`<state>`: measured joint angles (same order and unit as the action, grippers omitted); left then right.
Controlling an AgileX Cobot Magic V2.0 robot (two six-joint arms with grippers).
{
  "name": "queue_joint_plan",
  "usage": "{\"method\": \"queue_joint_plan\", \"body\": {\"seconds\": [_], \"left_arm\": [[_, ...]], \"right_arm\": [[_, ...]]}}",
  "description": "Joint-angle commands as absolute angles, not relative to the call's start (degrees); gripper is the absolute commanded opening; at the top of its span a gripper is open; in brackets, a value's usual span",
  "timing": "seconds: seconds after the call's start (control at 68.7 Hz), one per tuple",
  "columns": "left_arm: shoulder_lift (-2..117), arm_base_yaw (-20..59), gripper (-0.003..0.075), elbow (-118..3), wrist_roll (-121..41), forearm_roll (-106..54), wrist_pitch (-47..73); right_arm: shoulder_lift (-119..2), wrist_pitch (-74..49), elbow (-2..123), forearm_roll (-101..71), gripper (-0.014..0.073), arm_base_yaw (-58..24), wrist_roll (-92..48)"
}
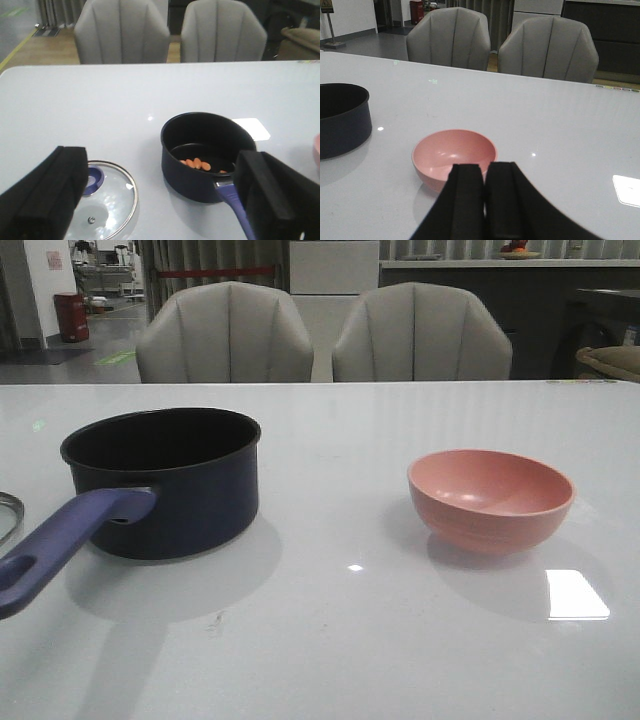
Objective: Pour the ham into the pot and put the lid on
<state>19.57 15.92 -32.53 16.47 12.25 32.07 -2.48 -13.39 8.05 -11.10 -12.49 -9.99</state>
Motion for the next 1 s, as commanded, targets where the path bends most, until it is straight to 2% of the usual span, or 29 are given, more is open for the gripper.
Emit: {"method": "queue_joint_plan", "body": {"seconds": [0.0, 0.276, 0.859, 0.99], "left_arm": [[27.6, 16.3, 0.0631, -36.8, 22.4, 17.1, 28.9], [48.9, 15.6, 0.0628, -45.9, 25.7, 17.6, 31.3], [81.4, 0.4, 0.0628, -61.0, 28.9, 14.6, 41.5], [86.4, -1.3, 0.0628, -65.3, 21.7, 8.5, 45.0]], "right_arm": [[-3.0, -8.3, 9.7, -11.2, 0.016, -12.5, -10.7], [-3.0, -8.4, 9.7, -11.2, 0.016, -12.5, -10.7], [-3.0, -8.4, 9.7, -11.2, 0.016, -12.5, -10.7], [-3.0, -8.4, 9.7, -11.2, 0.016, -12.5, -10.7]]}}
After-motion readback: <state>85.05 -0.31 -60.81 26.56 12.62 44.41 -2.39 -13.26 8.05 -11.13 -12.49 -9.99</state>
